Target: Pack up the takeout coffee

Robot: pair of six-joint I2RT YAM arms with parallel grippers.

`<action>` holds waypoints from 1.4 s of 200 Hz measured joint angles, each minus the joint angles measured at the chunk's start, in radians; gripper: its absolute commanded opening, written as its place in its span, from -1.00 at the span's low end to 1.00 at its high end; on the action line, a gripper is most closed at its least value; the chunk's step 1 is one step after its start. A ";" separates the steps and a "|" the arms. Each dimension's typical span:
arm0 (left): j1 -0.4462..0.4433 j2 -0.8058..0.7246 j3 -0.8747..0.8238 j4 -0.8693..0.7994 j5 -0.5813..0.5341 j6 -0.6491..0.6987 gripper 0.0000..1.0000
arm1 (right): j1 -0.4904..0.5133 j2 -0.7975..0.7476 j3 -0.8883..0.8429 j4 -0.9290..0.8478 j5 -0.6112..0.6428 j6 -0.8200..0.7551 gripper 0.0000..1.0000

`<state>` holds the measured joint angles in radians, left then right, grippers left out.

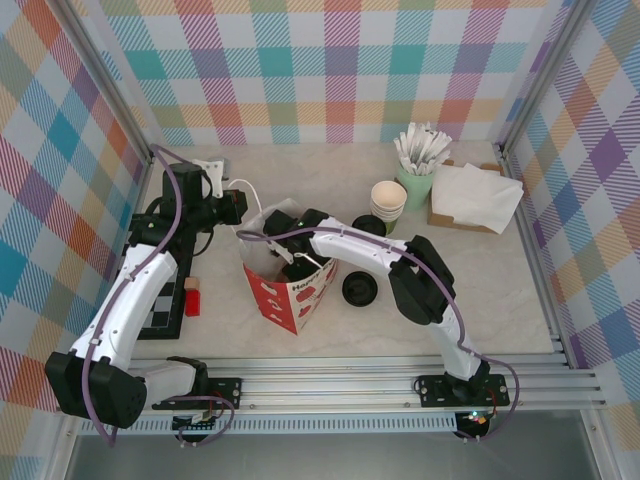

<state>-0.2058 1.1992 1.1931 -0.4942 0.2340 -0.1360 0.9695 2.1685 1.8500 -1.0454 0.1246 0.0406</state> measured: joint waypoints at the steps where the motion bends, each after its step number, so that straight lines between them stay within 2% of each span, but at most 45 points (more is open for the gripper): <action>1: 0.000 0.000 0.000 0.000 0.000 0.000 -1.00 | 0.000 0.000 0.000 0.000 0.000 0.000 -1.00; 65: 0.000 0.000 0.000 0.000 0.000 0.003 -1.00 | 0.000 0.007 -0.058 0.016 0.000 0.002 -0.99; 86: 0.000 0.000 0.000 0.000 0.000 0.003 -1.00 | 0.000 0.010 -0.047 0.012 -0.001 0.004 -0.92; 117: 0.000 0.000 0.000 0.001 0.001 0.003 -1.00 | 0.000 0.002 -0.014 0.005 0.000 0.008 -0.53; 156: 0.000 0.000 0.000 0.002 0.004 0.003 -1.00 | 0.000 -0.108 -0.009 0.032 -0.002 0.006 -0.29; 170: 0.000 0.000 0.000 0.001 0.000 0.003 -1.00 | 0.000 -0.160 -0.009 0.052 -0.005 0.013 0.00; 196: 0.000 0.000 0.000 0.000 -0.007 0.003 -1.00 | 0.000 -0.234 -0.008 0.105 -0.004 0.008 0.15; 252: 0.000 0.001 0.000 0.000 -0.011 0.003 -1.00 | 0.000 -0.315 -0.009 0.239 -0.005 0.023 0.64; 264: 0.000 0.002 0.000 0.000 -0.011 0.003 -1.00 | 0.000 -0.326 -0.010 0.268 -0.004 0.032 0.78; 266: 0.000 0.002 0.000 0.000 -0.011 0.003 -1.00 | 0.000 -0.327 -0.010 0.270 -0.004 0.030 0.92; 269: 0.000 0.003 0.000 0.000 -0.011 0.003 -1.00 | 0.000 -0.330 -0.011 0.279 -0.003 0.031 0.99; 280: 0.000 0.004 0.000 0.000 -0.012 0.003 -1.00 | 0.000 -0.341 -0.016 0.311 0.000 0.035 1.00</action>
<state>-0.2058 1.2030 1.1934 -0.4942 0.2222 -0.1329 0.9695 1.8275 1.8339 -0.7349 0.1249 0.0757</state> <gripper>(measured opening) 0.050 0.979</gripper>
